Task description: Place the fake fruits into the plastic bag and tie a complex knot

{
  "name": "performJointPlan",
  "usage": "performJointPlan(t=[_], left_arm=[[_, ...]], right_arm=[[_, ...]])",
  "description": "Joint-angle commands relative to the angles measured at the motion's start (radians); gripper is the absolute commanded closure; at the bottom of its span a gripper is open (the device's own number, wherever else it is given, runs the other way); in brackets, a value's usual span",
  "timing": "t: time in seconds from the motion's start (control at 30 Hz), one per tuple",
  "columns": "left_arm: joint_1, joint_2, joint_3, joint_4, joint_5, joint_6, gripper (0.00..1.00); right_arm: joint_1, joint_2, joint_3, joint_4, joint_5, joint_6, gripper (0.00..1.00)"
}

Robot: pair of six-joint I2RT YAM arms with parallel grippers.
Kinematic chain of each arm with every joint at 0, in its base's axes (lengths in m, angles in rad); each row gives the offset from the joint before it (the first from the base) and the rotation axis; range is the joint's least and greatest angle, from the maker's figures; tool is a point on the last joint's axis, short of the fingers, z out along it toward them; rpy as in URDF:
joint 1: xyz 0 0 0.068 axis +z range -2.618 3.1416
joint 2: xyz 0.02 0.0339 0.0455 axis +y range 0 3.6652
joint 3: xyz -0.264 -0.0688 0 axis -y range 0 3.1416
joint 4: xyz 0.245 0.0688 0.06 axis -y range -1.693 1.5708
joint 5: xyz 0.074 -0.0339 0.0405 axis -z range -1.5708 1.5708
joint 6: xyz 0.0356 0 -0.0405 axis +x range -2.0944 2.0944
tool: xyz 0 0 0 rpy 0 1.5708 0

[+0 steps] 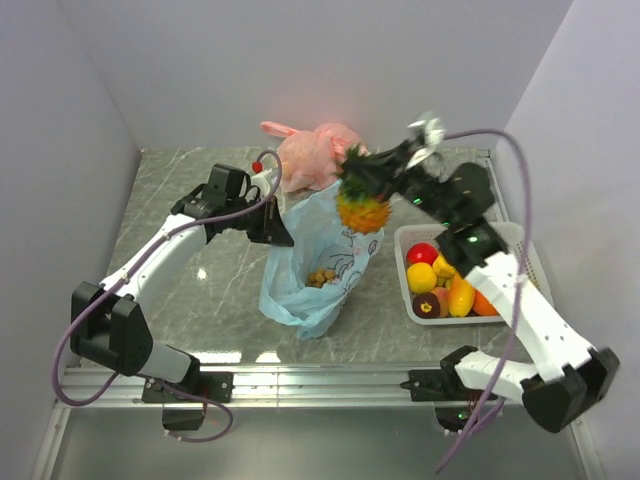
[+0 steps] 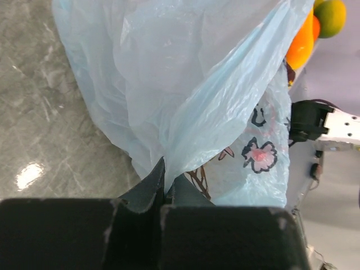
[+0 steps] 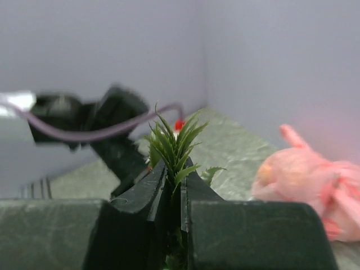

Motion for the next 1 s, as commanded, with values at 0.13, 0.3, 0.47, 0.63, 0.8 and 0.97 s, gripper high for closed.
performJointPlan(t=[0.13,0.3,0.47,0.63,0.8,0.97], left_arm=[[0.032,0.016,0.046,0.046,0.146,-0.045,1.0],[0.08,0.041,0.046,0.046,0.182,-0.067,1.0],[0.13,0.064,0.044,0.052,0.229,-0.088,0.99],[0.147,0.076,0.053,0.047,0.237,-0.079,0.99],[0.145,0.076,0.053,0.038,0.206,-0.071,0.99],[0.145,0.068,0.058,0.027,0.145,-0.07,1.0]], right_arm=[[0.168,0.094,-0.253,0.411,0.029,-0.302,1.0],[0.209,0.168,-0.338,0.526,-0.006,-0.461,0.94],[0.217,0.226,-0.333,0.467,-0.051,-0.56,0.51],[0.219,0.217,-0.306,0.324,-0.071,-0.613,0.09],[0.222,0.15,-0.208,0.109,-0.1,-0.587,0.03],[0.22,0.05,-0.048,-0.299,-0.18,-0.522,0.02]])
